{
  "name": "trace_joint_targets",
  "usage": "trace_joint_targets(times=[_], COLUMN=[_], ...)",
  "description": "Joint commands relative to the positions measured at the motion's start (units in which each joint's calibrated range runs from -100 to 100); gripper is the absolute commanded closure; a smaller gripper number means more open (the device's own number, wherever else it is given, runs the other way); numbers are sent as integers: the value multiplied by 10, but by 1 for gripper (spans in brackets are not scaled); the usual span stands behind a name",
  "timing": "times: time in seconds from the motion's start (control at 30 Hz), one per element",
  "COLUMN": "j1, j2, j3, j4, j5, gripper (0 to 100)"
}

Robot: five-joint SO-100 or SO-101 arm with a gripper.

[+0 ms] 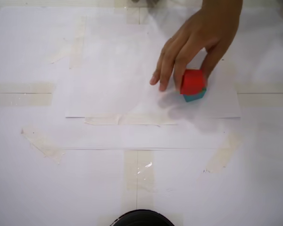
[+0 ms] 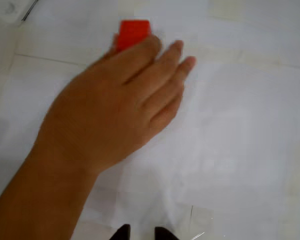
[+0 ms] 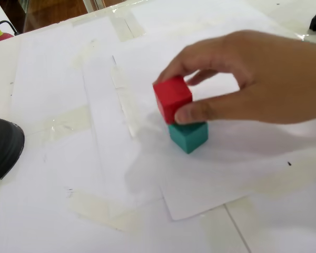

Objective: Put the red cube on the top of the blue cube.

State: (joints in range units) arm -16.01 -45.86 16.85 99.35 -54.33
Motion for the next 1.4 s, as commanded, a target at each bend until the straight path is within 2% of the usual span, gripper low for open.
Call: trace_joint_targets(times=[0.0,0.47,1.1,1.23,1.37], j1=[-22,-7,-24,-28,-36], j2=[-24,-114,-57,-26,76], j3=[10,92,92,83,12], j4=[3,4,-28,-44,-63], j5=[-14,-34,-54,-54,-52], gripper=[95,94,93,93,95])
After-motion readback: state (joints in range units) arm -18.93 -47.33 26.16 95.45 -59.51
